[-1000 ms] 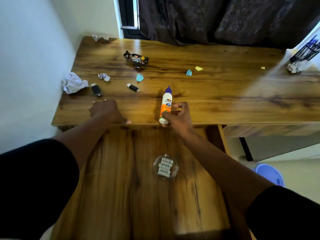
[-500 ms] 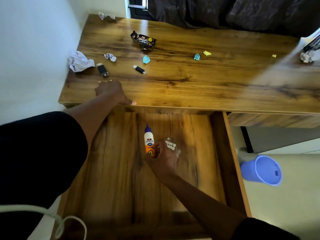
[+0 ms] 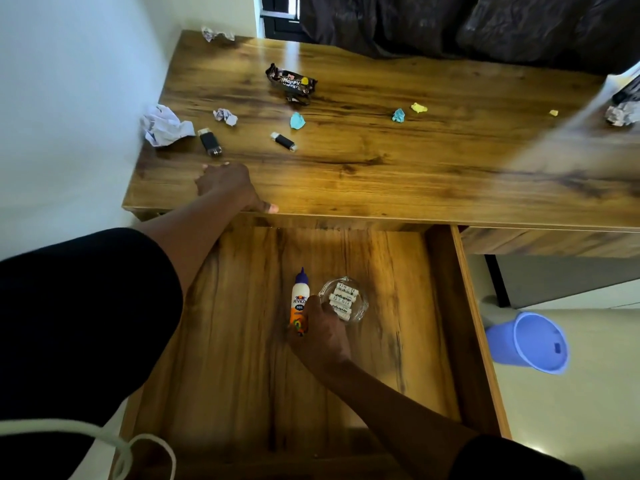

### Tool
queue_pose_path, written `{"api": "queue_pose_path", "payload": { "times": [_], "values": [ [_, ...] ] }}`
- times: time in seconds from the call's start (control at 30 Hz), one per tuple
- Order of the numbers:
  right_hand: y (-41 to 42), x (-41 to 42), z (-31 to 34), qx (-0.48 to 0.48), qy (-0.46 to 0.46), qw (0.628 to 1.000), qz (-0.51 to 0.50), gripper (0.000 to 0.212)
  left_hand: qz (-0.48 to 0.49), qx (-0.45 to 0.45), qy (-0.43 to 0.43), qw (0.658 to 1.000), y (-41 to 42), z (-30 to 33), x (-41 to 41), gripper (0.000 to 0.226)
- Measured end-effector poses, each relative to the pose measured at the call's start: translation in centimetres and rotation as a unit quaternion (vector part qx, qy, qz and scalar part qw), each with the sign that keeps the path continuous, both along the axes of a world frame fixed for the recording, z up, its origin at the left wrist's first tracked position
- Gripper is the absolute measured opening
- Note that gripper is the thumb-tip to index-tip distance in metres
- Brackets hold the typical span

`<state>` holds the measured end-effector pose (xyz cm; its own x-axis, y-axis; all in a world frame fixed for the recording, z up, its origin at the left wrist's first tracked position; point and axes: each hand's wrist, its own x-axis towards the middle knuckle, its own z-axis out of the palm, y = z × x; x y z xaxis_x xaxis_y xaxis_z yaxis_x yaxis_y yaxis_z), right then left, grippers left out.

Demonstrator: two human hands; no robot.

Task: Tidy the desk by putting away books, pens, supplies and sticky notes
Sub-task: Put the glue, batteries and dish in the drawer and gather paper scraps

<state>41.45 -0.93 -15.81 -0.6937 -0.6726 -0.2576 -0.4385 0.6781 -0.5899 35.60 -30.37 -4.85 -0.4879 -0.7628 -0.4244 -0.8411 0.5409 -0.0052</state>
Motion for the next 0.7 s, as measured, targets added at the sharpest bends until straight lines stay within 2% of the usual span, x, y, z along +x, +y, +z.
{"api": "queue_pose_path", "payload": {
  "times": [0.3,0.43,0.53,0.6,0.7],
  "values": [
    [-0.3,-1.6,3.2,0.052,0.032,0.995,0.083,0.047,0.005,-0.013,0.010,1.000,0.4,0.2,0.7,0.131],
    [-3.4,-4.2,6.7,-0.003,0.090,0.987,0.132,0.035,-0.019,-0.037,0.024,0.999,0.8,0.7,1.5,0.127],
    [-7.2,-7.2,8.6,-0.022,0.150,0.980,0.126,0.032,-0.025,-0.054,0.044,0.997,1.1,0.5,2.4,0.125],
    [-10.1,-9.8,9.6,-0.029,0.213,0.968,0.127,0.033,-0.033,-0.073,0.059,0.995,1.0,0.3,3.0,0.111],
    [-14.5,-13.6,10.8,-0.012,0.247,0.960,0.130,0.044,-0.076,-0.124,0.102,0.984,-0.8,0.7,3.7,0.067]
  ]
}}
